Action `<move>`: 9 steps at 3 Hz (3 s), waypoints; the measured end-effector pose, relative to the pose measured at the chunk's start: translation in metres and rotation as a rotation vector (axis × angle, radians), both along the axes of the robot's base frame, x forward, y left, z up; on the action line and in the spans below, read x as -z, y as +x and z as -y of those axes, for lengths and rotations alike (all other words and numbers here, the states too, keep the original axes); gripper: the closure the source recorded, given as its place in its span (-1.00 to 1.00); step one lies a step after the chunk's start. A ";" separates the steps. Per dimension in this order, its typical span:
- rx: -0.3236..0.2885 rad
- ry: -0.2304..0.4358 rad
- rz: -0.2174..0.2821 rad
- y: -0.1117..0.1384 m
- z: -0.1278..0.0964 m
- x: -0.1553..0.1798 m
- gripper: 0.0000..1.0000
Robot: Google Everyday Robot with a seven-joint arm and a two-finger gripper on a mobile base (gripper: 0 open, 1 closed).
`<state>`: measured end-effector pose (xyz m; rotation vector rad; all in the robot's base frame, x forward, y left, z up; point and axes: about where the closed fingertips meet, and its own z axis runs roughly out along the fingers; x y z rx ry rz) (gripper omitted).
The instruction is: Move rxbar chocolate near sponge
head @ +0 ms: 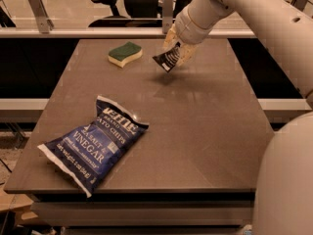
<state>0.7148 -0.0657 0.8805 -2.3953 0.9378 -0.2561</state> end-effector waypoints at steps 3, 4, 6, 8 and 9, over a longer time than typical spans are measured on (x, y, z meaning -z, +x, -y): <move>-0.090 0.018 -0.065 0.017 -0.040 0.022 1.00; -0.104 0.024 -0.067 0.020 -0.051 0.021 1.00; -0.156 0.064 -0.098 0.039 -0.074 0.036 1.00; -0.160 0.064 -0.103 0.039 -0.077 0.040 0.62; -0.162 0.064 -0.108 0.040 -0.080 0.044 0.15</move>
Offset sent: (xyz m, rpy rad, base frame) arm 0.0222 0.0411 -0.0200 0.0235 0.0717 0.1034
